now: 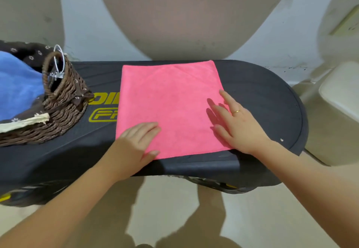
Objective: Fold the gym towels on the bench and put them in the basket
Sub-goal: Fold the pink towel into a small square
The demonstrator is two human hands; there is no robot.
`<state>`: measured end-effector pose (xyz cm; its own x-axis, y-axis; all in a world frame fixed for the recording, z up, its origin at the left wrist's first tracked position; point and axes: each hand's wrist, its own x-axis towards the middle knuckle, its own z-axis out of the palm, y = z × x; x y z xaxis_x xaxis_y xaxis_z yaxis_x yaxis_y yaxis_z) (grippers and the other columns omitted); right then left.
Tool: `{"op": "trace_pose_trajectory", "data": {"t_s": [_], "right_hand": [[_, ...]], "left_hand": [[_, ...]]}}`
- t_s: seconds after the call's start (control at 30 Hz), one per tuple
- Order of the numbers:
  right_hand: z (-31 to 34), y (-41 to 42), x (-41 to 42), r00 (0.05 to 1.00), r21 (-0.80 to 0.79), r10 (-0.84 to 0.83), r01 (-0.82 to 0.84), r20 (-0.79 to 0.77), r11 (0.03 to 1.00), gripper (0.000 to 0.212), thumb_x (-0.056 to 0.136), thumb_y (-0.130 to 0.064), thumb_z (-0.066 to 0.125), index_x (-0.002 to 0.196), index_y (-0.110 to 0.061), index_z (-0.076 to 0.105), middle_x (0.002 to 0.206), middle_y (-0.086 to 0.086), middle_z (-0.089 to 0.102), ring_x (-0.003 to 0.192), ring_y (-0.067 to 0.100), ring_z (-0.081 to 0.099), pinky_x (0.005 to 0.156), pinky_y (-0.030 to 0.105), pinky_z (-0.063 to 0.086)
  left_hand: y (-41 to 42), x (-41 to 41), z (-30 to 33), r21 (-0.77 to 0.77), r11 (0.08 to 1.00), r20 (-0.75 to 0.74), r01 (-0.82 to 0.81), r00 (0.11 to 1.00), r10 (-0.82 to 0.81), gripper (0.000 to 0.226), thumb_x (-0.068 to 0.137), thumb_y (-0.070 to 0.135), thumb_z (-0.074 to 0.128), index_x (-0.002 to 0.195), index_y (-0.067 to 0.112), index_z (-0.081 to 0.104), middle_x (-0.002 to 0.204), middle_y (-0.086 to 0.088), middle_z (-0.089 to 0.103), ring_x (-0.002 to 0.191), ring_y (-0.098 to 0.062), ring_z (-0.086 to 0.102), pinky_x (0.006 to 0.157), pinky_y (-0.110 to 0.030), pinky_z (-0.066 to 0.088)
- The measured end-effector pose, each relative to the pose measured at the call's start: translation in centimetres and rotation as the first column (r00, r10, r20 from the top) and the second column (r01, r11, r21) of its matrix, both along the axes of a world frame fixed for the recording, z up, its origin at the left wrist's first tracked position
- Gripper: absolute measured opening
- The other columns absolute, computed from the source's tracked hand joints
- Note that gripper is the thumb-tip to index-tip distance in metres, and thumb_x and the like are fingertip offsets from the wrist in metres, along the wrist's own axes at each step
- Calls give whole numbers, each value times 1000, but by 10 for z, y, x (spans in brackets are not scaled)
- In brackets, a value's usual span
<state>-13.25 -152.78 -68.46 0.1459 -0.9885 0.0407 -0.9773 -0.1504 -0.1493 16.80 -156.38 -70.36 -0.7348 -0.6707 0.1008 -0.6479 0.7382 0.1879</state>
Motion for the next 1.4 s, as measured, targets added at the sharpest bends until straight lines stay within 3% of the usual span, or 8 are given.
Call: {"op": "trace_pose_trajectory", "data": {"t_s": [0.23, 0.33, 0.57, 0.7, 0.9, 1.07, 1.23, 1.4], "right_hand": [[-10, 32, -26, 975, 118, 223, -220, -14, 968, 80, 84, -74, 23, 136, -18, 48, 147, 11, 40, 134, 30, 41, 110, 35, 25], [-3, 30, -25, 964, 125, 245, -232, -107, 965, 81, 84, -73, 21, 131, -16, 54, 138, 16, 51, 123, 33, 53, 100, 43, 41], [1, 40, -19, 949, -84, 258, -276, -179, 957, 27, 86, -23, 48, 97, -9, 68, 101, 11, 69, 86, 31, 68, 61, 35, 55], [6, 36, -15, 981, -61, 178, -183, -80, 981, 21, 74, -2, 65, 95, -4, 65, 98, 15, 68, 84, 36, 67, 60, 41, 56], [14, 22, 1, 990, 27, -132, 131, 52, 991, 17, 90, -17, 49, 102, -7, 54, 99, 10, 60, 95, 30, 54, 70, 41, 48], [24, 10, 5, 728, 147, -387, 373, 566, 916, 15, 94, -16, 46, 85, -8, 55, 79, 7, 56, 77, 22, 48, 69, 32, 36], [29, 11, 2, 216, 332, -391, 262, 895, 906, 27, 98, -6, 39, 76, -13, 54, 78, 2, 54, 73, 10, 50, 65, 21, 46], [24, 13, -1, 85, 329, -351, 197, 933, 923, 26, 89, 10, 43, 76, -8, 56, 74, 2, 62, 71, 11, 59, 68, 19, 53]], "left_hand": [[23, 27, 4, 218, 966, 4, -139, 990, 142, 77, 78, 58, 39, 134, 6, 46, 138, -10, 49, 129, -20, 44, 107, -24, 25], [20, 24, 10, 246, 962, -9, -119, 992, 125, 56, 82, 50, 44, 109, 3, 60, 127, -14, 58, 117, -14, 43, 98, -23, 30], [5, 24, 21, 126, 988, 10, -87, 996, 86, 23, 85, 18, 47, 108, 19, 48, 118, -12, 62, 105, -29, 61, 82, -39, 52], [3, 22, 19, 114, 990, 77, -79, 995, 70, 37, 71, -6, 54, 103, 12, 52, 118, -13, 60, 97, -32, 62, 65, -42, 55], [-4, 25, 23, 286, 918, -31, -273, 955, 294, 43, 79, -5, 46, 120, 7, 51, 130, -5, 50, 116, -24, 51, 94, -36, 43], [2, 22, 26, 227, 952, 49, -205, 979, 199, 72, 69, 61, 37, 113, 8, 55, 119, -4, 55, 108, -22, 52, 88, -37, 46], [2, 10, 28, 141, 939, 39, -315, 949, 313, 45, 80, 14, 45, 124, 6, 50, 128, -9, 51, 110, -33, 52, 81, -40, 46], [-4, 16, 25, 229, 927, -183, -298, 922, 342, 44, 69, -15, 47, 110, 2, 51, 134, -8, 45, 113, -29, 52, 92, -34, 42]]}}
